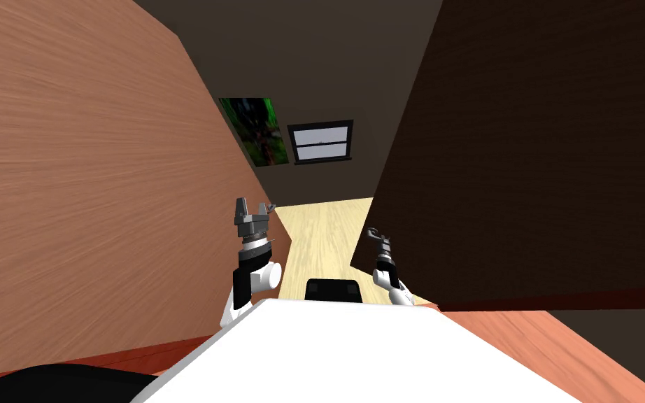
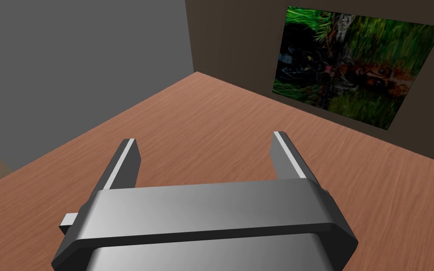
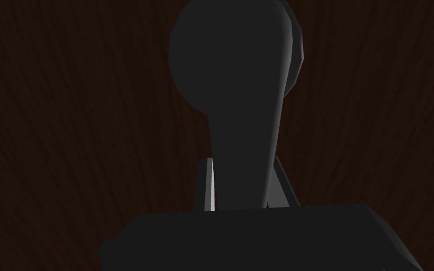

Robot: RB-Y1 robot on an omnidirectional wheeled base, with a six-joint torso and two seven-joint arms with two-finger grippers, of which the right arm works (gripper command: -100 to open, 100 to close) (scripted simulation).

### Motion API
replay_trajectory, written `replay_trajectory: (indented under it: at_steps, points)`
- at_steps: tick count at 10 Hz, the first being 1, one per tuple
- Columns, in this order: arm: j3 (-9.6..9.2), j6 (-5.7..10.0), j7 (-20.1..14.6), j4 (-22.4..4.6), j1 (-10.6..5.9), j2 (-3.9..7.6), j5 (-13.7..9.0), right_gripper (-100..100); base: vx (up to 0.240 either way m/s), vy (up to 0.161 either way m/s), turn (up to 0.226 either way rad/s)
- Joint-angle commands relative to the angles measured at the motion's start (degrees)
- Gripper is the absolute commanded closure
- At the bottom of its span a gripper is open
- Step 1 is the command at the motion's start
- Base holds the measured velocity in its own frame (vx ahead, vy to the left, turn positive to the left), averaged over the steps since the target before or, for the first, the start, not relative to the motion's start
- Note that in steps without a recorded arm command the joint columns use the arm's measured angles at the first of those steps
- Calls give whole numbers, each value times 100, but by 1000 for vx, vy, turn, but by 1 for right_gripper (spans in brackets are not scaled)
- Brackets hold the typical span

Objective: Push the door open

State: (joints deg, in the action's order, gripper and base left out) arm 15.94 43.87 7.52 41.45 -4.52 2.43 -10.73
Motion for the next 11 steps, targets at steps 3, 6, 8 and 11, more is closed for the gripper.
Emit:
replay_trajectory:
  at_steps: [3, 6, 8, 11]
  points:
    - [114, 43, 19, -28, -17, -7, -57, 100, 142, 53, -54]
    - [277, 55, 73, -18, -6, 71, -151, 100, 152, 19, -40]
    - [398, 59, 120, -14, -2, 95, -225, 100, 201, -4, -34]
    - [594, 66, 195, -7, 6, 90, -342, 100, 199, 19, -46]
